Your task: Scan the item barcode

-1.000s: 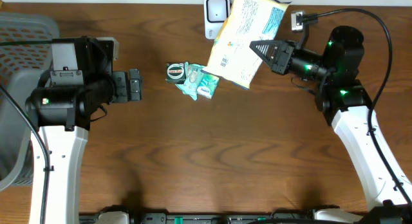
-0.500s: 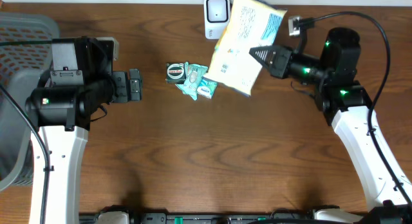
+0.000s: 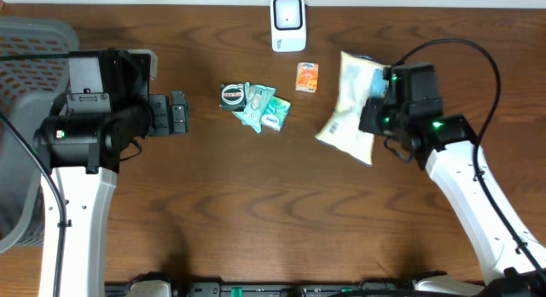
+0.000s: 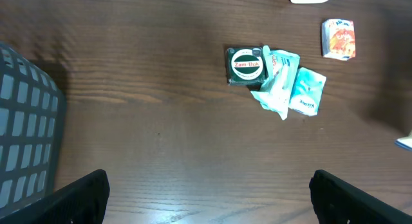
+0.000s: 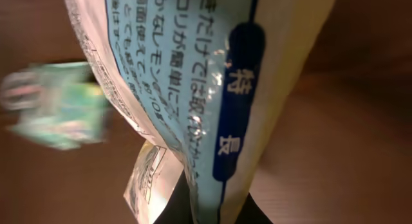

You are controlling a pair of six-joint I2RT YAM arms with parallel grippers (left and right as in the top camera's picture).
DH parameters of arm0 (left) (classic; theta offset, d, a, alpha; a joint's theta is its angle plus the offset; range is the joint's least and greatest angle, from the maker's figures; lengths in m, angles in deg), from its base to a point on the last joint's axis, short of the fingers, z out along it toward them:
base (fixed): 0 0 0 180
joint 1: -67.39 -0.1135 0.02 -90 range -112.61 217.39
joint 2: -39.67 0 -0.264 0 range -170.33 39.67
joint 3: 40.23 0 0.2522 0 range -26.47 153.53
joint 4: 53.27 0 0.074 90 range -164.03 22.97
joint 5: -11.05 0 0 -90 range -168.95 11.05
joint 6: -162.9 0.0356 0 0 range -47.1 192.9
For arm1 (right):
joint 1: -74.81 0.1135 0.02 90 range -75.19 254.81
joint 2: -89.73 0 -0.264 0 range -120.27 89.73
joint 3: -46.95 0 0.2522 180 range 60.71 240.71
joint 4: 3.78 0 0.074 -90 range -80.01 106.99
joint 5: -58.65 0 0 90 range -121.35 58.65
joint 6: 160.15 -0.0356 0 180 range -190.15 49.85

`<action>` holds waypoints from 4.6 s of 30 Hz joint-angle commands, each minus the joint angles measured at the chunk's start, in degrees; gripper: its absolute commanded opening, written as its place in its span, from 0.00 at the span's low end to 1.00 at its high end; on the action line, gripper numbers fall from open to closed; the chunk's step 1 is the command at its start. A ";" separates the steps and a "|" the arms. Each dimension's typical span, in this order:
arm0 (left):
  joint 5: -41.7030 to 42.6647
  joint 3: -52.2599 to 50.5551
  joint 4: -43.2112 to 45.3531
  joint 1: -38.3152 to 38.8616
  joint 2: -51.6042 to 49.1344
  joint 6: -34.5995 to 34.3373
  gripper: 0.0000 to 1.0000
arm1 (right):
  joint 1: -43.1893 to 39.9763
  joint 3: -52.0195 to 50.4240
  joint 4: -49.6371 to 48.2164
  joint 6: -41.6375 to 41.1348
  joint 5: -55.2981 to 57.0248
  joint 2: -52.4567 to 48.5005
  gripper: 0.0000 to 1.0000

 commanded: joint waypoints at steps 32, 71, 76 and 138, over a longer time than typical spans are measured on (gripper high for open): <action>-0.35 0.42 -0.13 -0.31 -0.17 0.74 0.98 | 24.35 6.97 5.53 12.15 22.38 -17.94 0.38; -0.35 0.42 -0.13 -0.31 -0.17 0.74 0.98 | 4.92 2.64 -1.66 11.58 33.00 -29.83 0.80; -0.35 0.42 -0.13 -0.31 -0.17 0.74 0.98 | 4.13 2.62 -1.57 11.58 33.00 -33.92 0.71; -0.35 0.42 -0.13 -0.31 -0.17 0.74 0.97 | -17.42 -0.79 -7.69 7.15 -45.83 -19.85 0.49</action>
